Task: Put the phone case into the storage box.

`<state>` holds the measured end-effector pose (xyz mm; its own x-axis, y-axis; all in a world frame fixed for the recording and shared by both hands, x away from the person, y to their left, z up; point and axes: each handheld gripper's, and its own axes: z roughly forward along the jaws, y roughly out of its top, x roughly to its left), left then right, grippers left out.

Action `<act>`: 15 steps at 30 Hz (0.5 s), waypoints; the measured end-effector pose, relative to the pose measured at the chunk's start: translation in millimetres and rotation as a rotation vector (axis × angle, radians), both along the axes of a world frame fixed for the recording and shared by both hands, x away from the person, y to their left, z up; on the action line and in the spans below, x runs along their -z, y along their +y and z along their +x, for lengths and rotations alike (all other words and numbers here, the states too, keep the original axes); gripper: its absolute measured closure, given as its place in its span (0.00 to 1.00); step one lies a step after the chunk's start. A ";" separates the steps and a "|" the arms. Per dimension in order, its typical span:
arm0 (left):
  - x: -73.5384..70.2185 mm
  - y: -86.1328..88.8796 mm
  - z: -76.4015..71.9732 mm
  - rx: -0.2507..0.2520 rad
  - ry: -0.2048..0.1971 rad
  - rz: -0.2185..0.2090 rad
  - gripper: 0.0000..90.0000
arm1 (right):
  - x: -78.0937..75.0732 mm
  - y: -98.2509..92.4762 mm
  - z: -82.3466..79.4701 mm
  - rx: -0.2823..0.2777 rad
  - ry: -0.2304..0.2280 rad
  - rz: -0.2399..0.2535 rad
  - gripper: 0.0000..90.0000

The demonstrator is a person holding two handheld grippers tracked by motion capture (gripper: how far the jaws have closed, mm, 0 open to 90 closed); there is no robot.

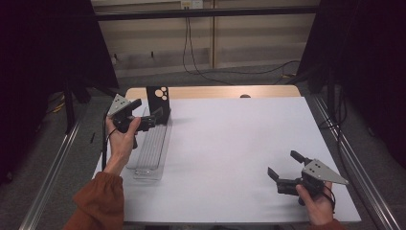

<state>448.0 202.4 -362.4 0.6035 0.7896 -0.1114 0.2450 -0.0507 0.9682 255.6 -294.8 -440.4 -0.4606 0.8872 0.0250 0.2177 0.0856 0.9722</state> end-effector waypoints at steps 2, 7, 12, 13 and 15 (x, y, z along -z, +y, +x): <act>0.3 0.5 -3.4 0.003 -0.004 -0.009 0.06 | -0.2 0.0 -0.3 0.002 0.000 -0.001 0.00; -1.4 1.7 -13.6 0.013 -0.018 -0.007 0.04 | -1.2 0.0 -1.2 0.005 -0.003 0.001 0.00; -3.9 4.1 -23.4 0.032 -0.029 -0.020 0.03 | -1.7 -0.3 -1.8 0.007 -0.007 -0.001 0.00; -4.6 4.8 -26.1 0.046 -0.043 -0.023 0.03 | -1.7 -0.2 -1.8 0.007 -0.007 -0.001 0.00; -5.8 5.5 -29.4 0.053 -0.048 -0.029 0.02 | -1.7 -0.3 -1.7 0.007 -0.007 0.000 0.00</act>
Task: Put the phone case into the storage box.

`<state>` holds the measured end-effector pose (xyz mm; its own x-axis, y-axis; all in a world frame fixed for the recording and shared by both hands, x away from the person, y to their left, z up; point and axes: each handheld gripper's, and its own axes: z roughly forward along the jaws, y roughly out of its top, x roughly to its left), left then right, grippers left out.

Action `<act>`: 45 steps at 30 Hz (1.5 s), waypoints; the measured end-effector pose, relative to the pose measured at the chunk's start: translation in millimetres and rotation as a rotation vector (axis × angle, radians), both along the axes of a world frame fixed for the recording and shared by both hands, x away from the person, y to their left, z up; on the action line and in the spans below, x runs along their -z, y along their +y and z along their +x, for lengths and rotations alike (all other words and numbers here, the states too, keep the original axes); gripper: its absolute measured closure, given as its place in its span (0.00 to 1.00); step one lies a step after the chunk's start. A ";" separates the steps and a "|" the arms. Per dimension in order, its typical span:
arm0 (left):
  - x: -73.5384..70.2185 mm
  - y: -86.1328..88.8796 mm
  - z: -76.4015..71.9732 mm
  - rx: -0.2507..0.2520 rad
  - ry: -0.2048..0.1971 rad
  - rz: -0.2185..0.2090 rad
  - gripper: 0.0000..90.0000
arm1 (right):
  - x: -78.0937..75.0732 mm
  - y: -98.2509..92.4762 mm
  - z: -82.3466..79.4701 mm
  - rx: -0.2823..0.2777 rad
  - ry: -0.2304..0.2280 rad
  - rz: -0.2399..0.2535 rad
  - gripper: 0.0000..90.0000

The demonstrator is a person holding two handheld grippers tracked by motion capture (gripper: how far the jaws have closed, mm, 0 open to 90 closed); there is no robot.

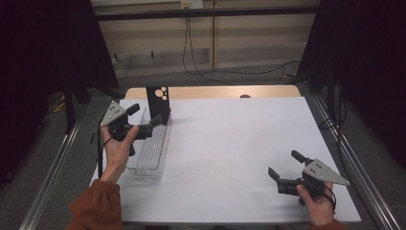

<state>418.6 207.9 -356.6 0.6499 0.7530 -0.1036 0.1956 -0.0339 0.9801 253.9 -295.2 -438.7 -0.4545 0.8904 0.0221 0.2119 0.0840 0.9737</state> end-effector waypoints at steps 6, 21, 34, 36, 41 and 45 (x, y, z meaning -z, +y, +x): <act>-0.9 2.4 -8.6 -0.010 -0.007 0.009 0.04 | -0.2 0.1 -0.4 0.001 -0.003 -0.004 0.00; 4.2 19.6 -29.5 -0.054 0.010 0.011 0.04 | -0.7 -0.3 -0.9 0.006 -0.006 -0.002 0.00; 15.6 40.0 -56.7 -0.121 0.021 0.015 0.04 | -1.1 -1.0 -1.9 0.011 -0.008 0.001 0.00; 17.2 42.9 -60.8 -0.126 0.018 0.009 0.04 | -1.0 -0.9 -2.0 0.011 -0.007 0.001 0.00; 26.1 45.9 -70.4 -0.128 0.016 0.014 0.04 | -0.9 -0.4 -1.9 0.010 -0.007 0.003 0.00; 32.1 47.0 -75.0 -0.132 0.022 0.009 0.04 | -0.8 -0.7 -2.0 0.011 -0.005 0.002 0.00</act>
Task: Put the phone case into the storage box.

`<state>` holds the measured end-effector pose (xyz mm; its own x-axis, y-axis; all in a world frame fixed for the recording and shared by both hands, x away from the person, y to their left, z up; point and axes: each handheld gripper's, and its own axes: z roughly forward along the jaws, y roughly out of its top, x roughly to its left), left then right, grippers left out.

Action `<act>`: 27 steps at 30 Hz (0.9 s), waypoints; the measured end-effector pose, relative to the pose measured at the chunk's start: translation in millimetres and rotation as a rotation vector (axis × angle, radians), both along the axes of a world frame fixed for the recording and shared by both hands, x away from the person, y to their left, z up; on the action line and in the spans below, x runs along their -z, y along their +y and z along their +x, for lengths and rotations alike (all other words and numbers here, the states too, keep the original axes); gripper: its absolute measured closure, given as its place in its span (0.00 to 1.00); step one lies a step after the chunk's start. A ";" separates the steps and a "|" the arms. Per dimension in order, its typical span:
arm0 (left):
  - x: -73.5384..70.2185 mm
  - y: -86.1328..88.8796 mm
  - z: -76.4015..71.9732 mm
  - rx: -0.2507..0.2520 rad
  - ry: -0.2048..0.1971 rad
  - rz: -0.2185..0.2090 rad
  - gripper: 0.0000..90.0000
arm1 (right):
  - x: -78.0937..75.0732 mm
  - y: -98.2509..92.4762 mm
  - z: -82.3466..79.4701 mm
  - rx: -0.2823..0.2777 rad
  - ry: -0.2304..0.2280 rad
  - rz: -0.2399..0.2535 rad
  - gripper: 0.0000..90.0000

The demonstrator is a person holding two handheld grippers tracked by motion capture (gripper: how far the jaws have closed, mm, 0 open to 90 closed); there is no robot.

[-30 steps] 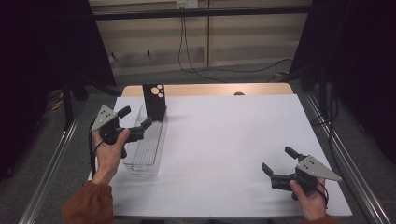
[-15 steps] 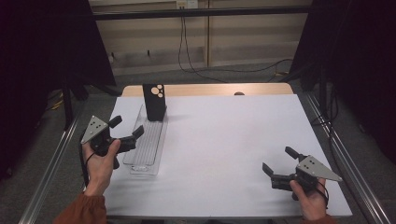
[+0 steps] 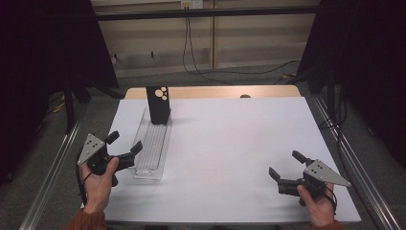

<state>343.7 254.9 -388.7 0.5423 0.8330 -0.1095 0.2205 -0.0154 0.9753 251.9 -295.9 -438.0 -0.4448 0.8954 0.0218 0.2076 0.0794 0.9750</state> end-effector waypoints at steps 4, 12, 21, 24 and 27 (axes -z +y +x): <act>7.9 0.9 -5.6 0.009 0.005 0.009 0.04 | -0.2 0.1 -0.5 0.000 0.000 0.001 0.00; 18.3 5.0 -20.8 -0.013 0.011 -0.001 0.04 | 0.0 -0.5 -1.1 0.001 0.001 0.000 0.00; 27.0 7.0 -33.7 -0.023 0.023 0.006 0.04 | 0.5 -0.4 -1.8 0.000 0.003 0.000 0.00; 30.0 8.4 -36.4 -0.036 0.026 0.006 0.04 | 0.5 -0.7 -2.2 0.005 0.006 0.005 0.00; 32.6 10.0 -39.8 -0.039 0.020 0.002 0.04 | 0.7 -1.3 -3.1 0.006 0.007 0.007 0.00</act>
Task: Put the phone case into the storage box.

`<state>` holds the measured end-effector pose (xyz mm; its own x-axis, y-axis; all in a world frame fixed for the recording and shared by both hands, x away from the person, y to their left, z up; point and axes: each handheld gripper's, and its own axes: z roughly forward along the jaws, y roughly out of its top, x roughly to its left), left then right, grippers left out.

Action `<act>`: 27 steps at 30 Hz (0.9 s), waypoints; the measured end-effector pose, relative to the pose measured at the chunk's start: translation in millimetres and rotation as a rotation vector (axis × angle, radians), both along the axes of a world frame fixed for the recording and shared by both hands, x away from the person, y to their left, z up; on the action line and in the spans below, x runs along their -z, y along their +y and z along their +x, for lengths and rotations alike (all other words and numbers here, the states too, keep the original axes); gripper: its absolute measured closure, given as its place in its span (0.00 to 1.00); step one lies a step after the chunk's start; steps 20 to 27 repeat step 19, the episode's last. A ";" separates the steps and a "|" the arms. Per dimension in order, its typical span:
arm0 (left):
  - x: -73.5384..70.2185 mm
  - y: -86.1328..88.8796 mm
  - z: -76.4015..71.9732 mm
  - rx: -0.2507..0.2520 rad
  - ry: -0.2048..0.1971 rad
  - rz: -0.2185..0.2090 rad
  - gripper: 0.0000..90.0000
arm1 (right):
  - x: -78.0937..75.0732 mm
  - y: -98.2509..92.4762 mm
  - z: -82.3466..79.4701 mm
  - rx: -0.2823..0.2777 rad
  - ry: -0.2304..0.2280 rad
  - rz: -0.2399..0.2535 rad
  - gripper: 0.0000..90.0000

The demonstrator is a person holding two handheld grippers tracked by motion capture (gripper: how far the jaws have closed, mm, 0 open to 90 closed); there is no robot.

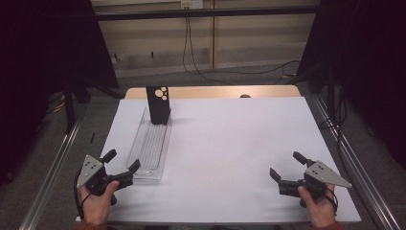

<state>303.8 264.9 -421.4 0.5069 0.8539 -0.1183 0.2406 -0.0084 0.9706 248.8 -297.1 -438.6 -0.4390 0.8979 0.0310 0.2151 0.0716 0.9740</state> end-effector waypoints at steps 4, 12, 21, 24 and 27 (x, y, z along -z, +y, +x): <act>3.7 1.8 -7.2 -0.019 0.012 -0.007 0.04 | 0.3 0.2 -0.3 -0.001 0.001 0.001 0.00; 4.0 7.8 -11.2 -0.058 0.007 -0.054 0.04 | 0.1 0.9 -0.1 -0.011 -0.002 -0.003 0.00; 3.3 8.4 -11.6 -0.053 0.004 -0.046 0.03 | -0.2 1.7 1.1 -0.014 -0.004 0.000 0.00; 3.3 8.4 -11.6 -0.053 0.004 -0.046 0.03 | -0.2 1.7 1.1 -0.014 -0.004 0.000 0.00; 3.3 8.4 -11.6 -0.053 0.004 -0.046 0.03 | -0.2 1.7 1.1 -0.014 -0.004 0.000 0.00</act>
